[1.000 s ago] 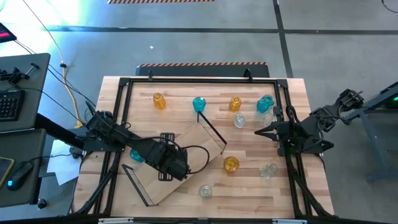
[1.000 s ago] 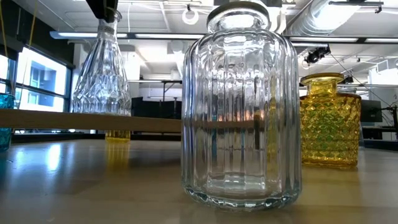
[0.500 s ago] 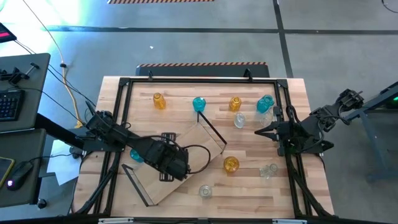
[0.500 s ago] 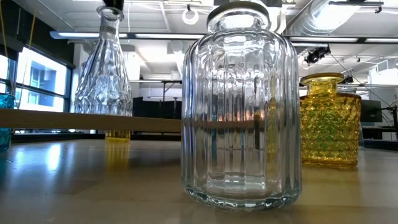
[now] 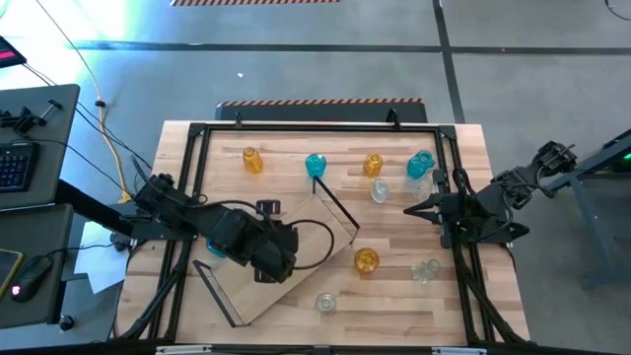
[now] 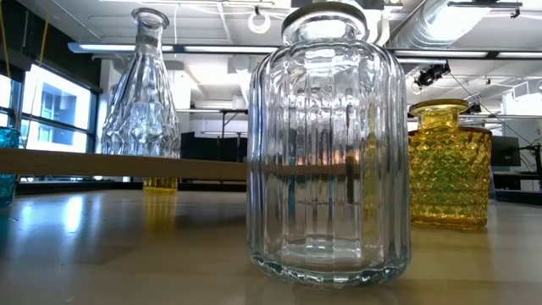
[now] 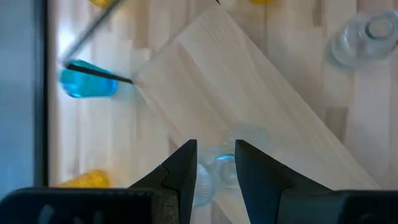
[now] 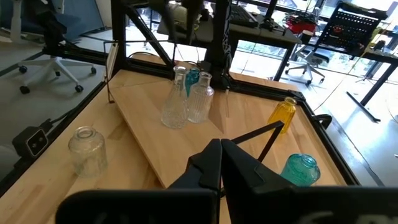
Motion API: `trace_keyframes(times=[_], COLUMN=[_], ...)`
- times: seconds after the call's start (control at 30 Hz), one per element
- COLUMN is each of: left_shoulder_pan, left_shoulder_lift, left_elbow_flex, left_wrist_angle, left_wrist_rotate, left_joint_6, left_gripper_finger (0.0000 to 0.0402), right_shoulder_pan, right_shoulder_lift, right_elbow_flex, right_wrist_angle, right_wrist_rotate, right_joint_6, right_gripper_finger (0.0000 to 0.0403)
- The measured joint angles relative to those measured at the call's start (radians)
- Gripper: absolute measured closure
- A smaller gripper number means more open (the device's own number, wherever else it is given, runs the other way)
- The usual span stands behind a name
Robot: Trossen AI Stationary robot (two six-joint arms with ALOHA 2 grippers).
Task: Sort vases onto shelf
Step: Put the yellow vase on the shelf
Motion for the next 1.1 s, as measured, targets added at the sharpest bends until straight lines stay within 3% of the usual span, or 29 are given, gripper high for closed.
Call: trace_keyframes(times=[0.17,0.4,0.5,0.63,0.8,1.1], left_shoulder_pan=[0.017,0.061,0.099,0.166,0.227,0.277], left_shoulder_lift=[-0.085,-0.233,-0.285,-0.334,-0.352,-0.312], left_elbow_flex=[0.000,0.000,0.000,0.001,0.000,0.000], left_wrist_angle=[0.000,-0.001,-0.001,-0.001,-0.001,0.000], left_wrist_rotate=[-0.128,-0.498,-0.606,-0.608,-0.509,-0.472], left_joint_6=[-0.048,-0.102,-0.123,-0.187,-0.204,-0.131], left_gripper_finger=[0.0300,0.0300,0.0300,0.0300,0.0300,0.0300], right_shoulder_pan=[0.000,0.000,0.000,0.000,0.000,-0.016], right_shoulder_lift=[0.000,0.002,0.009,0.058,0.179,0.489], right_elbow_flex=[0.000,0.000,0.000,0.000,0.002,0.179], right_wrist_angle=[-0.011,-0.031,-0.034,-0.069,-0.075,-0.134], right_wrist_rotate=[-0.019,-0.013,0.030,0.040,-0.031,-0.164], right_joint_6=[0.017,0.037,0.080,0.161,0.232,0.158], right_gripper_finger=[0.0402,0.0402,0.0402,0.0402,0.0402,0.0402])
